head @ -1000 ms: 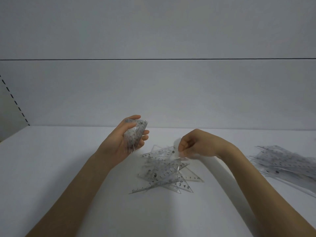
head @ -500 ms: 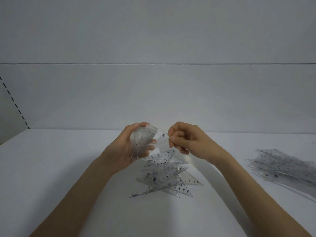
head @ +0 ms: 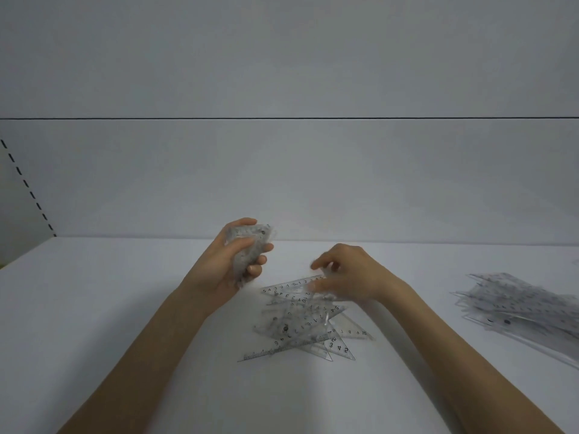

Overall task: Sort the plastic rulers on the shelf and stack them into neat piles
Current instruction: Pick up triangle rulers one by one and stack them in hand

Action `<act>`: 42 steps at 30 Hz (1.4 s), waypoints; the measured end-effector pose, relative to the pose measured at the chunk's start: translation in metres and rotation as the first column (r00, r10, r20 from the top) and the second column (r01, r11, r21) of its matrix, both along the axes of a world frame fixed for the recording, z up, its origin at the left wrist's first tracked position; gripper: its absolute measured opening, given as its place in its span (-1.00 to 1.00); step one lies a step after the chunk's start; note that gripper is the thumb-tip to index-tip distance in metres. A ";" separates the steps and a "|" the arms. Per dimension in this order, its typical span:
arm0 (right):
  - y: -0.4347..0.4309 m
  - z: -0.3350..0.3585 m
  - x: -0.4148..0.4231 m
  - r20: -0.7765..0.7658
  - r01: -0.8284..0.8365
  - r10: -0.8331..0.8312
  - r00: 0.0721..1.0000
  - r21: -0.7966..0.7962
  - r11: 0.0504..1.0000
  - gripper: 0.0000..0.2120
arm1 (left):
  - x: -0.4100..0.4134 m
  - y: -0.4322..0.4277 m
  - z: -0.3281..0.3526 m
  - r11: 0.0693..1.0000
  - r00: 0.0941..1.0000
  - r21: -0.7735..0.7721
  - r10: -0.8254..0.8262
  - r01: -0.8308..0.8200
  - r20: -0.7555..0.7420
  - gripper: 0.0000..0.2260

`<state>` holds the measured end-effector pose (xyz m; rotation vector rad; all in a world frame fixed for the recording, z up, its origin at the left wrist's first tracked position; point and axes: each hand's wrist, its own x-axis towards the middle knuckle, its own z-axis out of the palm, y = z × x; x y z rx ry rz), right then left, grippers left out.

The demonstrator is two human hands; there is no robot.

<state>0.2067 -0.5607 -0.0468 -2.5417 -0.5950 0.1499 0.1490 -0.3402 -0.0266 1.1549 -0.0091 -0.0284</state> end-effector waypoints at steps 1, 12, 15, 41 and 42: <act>-0.001 0.000 0.000 -0.016 0.012 -0.011 1.000 0.022 1.000 -0.59 | 0.001 0.001 0.000 1.000 1.000 -0.021 0.016 -0.016 0.002 -0.78; 0.000 0.002 -0.003 -0.051 -0.020 0.027 0.998 0.116 0.993 -0.84 | 0.002 0.001 0.003 0.993 0.997 -0.104 0.044 -0.051 -0.068 -0.90; 0.001 0.003 -0.007 -0.051 -0.033 0.039 0.998 0.109 0.993 -0.81 | 0.002 0.001 0.003 0.993 0.997 -0.112 0.038 -0.046 -0.074 -0.90; 0.000 0.040 -0.036 -0.284 0.019 0.302 0.910 0.756 0.654 -0.31 | -0.009 -0.013 0.006 0.982 0.977 -0.009 -0.189 0.189 -0.099 -0.74; 0.002 0.040 -0.037 -0.284 0.020 0.300 0.911 0.756 0.655 -0.31 | -0.010 -0.014 0.007 0.980 0.976 0.006 -0.197 0.198 -0.091 -0.74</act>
